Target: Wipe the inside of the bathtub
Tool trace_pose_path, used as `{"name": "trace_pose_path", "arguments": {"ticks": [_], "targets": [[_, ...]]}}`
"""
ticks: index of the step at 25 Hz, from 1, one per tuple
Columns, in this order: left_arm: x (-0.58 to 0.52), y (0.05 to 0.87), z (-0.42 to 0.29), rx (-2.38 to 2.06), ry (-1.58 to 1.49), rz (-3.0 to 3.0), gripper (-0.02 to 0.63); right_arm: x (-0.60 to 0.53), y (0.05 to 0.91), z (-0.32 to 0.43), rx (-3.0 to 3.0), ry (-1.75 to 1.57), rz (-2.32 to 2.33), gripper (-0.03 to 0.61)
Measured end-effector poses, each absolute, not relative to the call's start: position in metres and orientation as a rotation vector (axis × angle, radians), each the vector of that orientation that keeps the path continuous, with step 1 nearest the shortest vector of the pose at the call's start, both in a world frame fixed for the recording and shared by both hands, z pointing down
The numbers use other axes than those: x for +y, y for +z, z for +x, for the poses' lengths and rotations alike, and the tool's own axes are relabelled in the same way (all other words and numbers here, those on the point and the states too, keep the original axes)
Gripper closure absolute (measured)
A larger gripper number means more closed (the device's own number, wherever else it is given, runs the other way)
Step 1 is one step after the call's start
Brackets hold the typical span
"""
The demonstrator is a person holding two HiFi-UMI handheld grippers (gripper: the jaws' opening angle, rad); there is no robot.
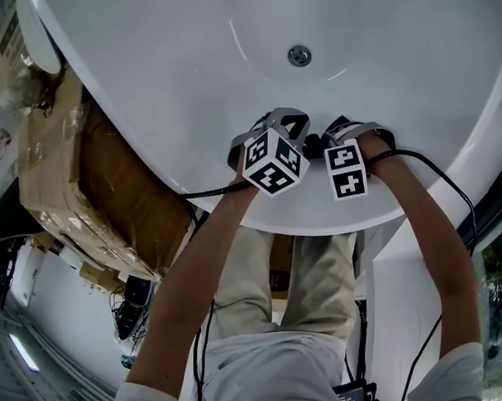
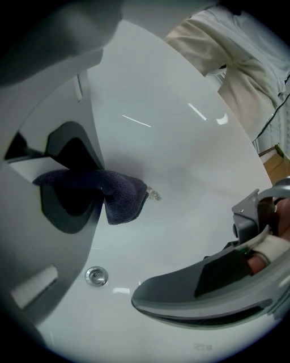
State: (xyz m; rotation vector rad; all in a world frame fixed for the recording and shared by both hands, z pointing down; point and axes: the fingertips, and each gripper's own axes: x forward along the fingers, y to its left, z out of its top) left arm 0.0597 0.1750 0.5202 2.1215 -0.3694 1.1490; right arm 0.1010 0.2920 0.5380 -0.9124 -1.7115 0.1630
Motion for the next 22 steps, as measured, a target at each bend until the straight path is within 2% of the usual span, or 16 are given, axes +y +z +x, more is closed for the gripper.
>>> {"name": "trace_pose_path", "arguments": {"ticks": [22], "targets": [[0.165,0.508,0.055,-0.370,1.104,2.155,0.618,0.329,0.423,0.111,-1.725,0.262,-1.135,0.526]]}}
